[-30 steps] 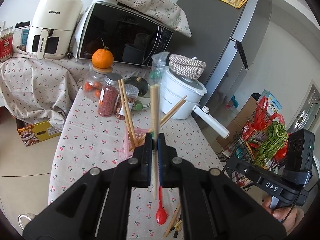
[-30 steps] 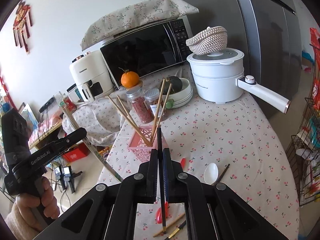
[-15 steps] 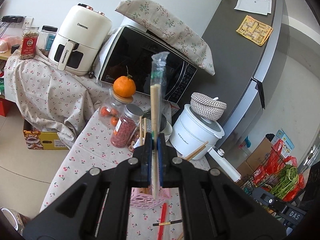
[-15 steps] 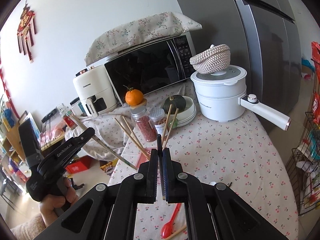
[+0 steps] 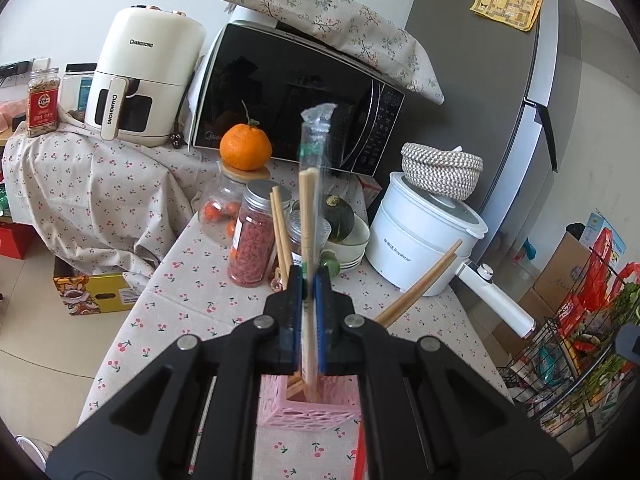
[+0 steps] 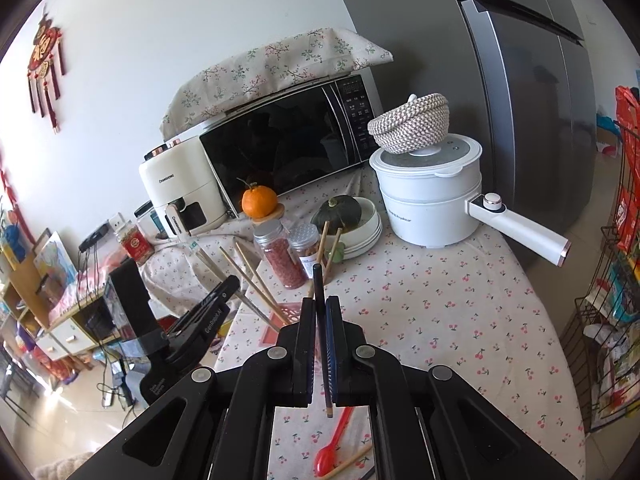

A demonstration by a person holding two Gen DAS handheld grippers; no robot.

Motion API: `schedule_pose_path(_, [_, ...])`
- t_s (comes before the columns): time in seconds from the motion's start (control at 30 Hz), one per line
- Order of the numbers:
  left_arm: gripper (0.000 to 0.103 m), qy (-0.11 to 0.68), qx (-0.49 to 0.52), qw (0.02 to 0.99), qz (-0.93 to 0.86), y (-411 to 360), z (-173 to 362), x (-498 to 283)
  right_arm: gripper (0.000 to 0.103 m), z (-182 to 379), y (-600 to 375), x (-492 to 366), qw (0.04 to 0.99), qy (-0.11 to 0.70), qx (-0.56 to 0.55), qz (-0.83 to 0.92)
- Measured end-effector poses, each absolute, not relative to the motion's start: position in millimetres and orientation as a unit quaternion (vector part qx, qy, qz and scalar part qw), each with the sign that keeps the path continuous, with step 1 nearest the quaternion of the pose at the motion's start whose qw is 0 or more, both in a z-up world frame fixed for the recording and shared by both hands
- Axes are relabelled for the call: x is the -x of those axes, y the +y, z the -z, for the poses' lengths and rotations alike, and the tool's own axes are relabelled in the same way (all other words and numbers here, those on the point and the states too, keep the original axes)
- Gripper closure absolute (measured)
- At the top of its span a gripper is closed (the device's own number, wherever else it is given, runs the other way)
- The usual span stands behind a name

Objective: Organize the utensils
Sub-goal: 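Carry the wrapped chopsticks into the pink basket with left and open, while right grasps a black chopstick, then lower the black chopstick into the pink basket and open the right gripper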

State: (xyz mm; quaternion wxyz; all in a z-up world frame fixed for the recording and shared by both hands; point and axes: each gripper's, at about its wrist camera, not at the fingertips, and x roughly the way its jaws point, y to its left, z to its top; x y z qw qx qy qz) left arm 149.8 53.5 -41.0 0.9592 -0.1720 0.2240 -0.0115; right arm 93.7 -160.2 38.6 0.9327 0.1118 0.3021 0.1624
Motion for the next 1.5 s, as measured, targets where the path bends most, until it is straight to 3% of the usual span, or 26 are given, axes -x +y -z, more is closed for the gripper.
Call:
schedule_pose_path(0.07, [0.094, 0.256, 0.176, 0.95, 0.022, 55, 51, -160, 0.098, -43, -163, -93, 0.934, 0.297, -0.117, -0.163])
schedule_pose_path(0.1, [0.084, 0.283, 0.185, 0.941, 0.032, 57, 57, -166, 0.098, -45, -163, -93, 0.934, 0.294, -0.119, -0.164])
schedule_pose_path(0.17, [0.075, 0.319, 0.213, 0.923, 0.038, 61, 65, -170, 0.098, -50, -163, -92, 0.936, 0.287, -0.121, -0.166])
schedule_pose_path(0.3, [0.058, 0.332, 0.221, 0.916, 0.042, 66, 58, -159, 0.098, -60, -160, -93, 0.938, 0.274, -0.125, -0.17])
schedule_pose_path(0.4, [0.052, 0.341, 0.209, 0.916, 0.045, 70, 50, -146, 0.098, -65, -155, -95, 0.94, 0.266, -0.126, -0.173])
schedule_pose_path(1.0, [0.049, 0.402, 0.189, 0.895, 0.036, 118, 52, -114, 0.098, -86, -119, -136, 0.948, 0.235, -0.145, -0.159])
schedule_pose_path(1.5, [0.049, 0.418, 0.187, 0.888, 0.043, 114, 60, -119, 0.098, -35, -88, -178, 0.938, 0.285, -0.12, -0.156])
